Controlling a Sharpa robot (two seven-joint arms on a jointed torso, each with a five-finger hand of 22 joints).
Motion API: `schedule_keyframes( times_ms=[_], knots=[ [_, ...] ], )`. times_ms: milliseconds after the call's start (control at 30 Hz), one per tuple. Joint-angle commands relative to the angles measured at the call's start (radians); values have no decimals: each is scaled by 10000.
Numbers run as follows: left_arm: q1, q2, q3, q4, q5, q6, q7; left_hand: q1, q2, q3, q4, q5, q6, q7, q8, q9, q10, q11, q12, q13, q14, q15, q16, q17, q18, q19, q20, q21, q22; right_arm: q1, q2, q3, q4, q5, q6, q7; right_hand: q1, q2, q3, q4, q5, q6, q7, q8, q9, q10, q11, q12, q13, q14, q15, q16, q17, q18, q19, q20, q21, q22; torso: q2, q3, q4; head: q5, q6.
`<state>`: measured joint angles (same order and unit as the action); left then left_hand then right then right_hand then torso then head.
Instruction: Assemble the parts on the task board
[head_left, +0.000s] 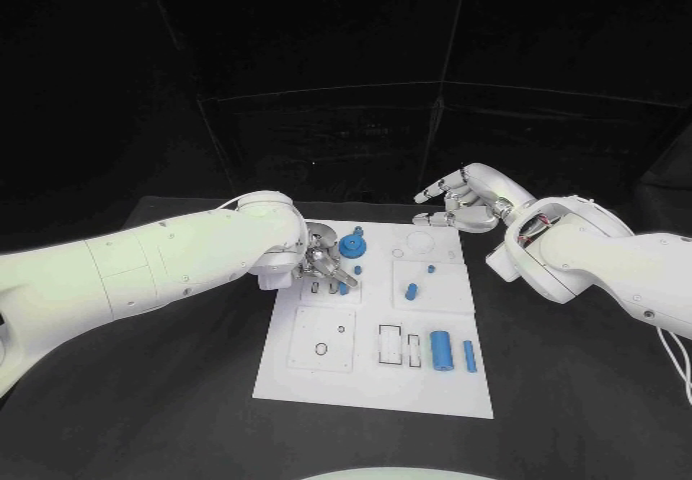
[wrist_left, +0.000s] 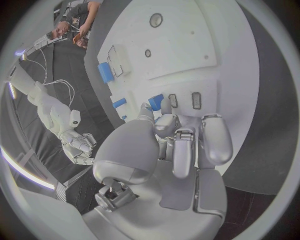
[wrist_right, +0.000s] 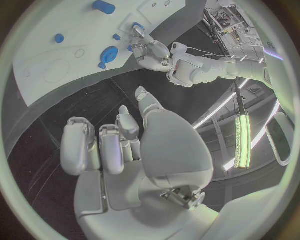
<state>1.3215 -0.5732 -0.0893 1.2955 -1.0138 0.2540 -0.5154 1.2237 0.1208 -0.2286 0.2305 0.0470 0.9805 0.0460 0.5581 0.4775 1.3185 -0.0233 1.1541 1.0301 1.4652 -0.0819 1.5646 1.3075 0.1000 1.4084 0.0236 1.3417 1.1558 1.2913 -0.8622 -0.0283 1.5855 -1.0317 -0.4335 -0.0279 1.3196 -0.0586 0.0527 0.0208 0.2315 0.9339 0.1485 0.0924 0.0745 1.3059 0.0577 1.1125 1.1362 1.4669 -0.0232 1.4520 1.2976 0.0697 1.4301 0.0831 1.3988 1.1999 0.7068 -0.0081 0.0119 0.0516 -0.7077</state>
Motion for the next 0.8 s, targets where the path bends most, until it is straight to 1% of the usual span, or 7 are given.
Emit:
schedule_keyframes(
  times_ms=[33,267,467,567,700,767,800],
  knots=[
    [15,22,5,-9,-56,212,-64,168,18,41,-122,23,-93,13,52,38,26,-4,29,3,1056,-19,62,2633,-179,-75,29,48,7,20,16,4,-9,56,-101,-24,6,92,3,27,56,46,-16,51,9,-569,-17,-925,-838,364,8,-294,-473,131,-238,-10,-279,-486,-6,-4,9,-12,-15],
    [15,32,5,-10,-55,274,-60,557,101,314,-464,23,-159,0,100,139,21,-20,29,19,1056,-29,62,2633,-180,-90,26,61,40,19,27,4,-48,88,-228,-86,60,109,-21,43,74,22,-32,70,1,-900,-40,-1767,-1676,303,-20,-535,-789,200,-377,-40,-529,-887,0,-3,5,-9,-28],
    [15,33,5,-2,0,237,-56,1105,357,786,-878,28,-268,-53,65,179,-8,-71,-8,2,1056,-65,62,2633,-172,-115,2,51,34,18,39,4,-78,137,-302,-60,105,107,-37,70,78,10,-48,95,-2,-1346,-57,-2866,-2786,145,-42,-1035,-1508,325,-644,-64,-988,-1614,2,-9,7,-11,-44],
    [14,30,6,4,173,166,-40,1478,566,1197,-1141,33,-365,-68,-11,166,-44,-97,-51,-16,1056,-94,62,2633,-166,-127,-31,46,35,18,44,4,-110,209,-307,-63,150,117,-5,125,72,-10,-48,110,-6,-1777,-88,-4062,-3913,-336,-26,-2324,-3310,618,-1305,-93,-2061,-3254,-1,-11,7,-10,-46],
    [14,18,6,15,527,33,0,2017,799,2209,-1621,62,-533,-42,-159,137,-133,-101,-163,-64,1056,-108,62,2633,-163,-152,-62,31,30,18,60,4,-198,339,-283,-39,189,72,167,342,86,-17,22,133,-7,-1861,23,-6197,-5766,-1572,37,-6156,-7581,1160,-2874,15,-5162,-7165,-3,-12,7,-16,-44],
    [15,0,6,36,689,-81,23,1997,711,2791,-1775,73,-558,5,-195,144,-149,-75,-207,-85,1056,-67,62,2633,-163,-161,-47,27,36,19,68,3,-248,440,-260,-4,193,28,238,442,94,-1,87,147,-7,-1901,143,-7022,-6515,-1750,161,-7022,-7973,1172,-2989,85,-5864,-7608,-3,-8,6,-14,-44],
    [15,-16,6,55,777,-157,36,1952,639,3055,-1833,83,-558,1,-202,152,-147,-65,-215,-87,1056,-56,62,2633,-167,-162,-30,28,44,19,73,3,-277,506,-246,22,233,-7,312,508,102,2,200,152,-11,-1723,130,-7602,-7134,-1695,248,-7716,-8286,1196,-2951,150,-6455,-8004,2,-11,7,-14,-43]
  ],
)
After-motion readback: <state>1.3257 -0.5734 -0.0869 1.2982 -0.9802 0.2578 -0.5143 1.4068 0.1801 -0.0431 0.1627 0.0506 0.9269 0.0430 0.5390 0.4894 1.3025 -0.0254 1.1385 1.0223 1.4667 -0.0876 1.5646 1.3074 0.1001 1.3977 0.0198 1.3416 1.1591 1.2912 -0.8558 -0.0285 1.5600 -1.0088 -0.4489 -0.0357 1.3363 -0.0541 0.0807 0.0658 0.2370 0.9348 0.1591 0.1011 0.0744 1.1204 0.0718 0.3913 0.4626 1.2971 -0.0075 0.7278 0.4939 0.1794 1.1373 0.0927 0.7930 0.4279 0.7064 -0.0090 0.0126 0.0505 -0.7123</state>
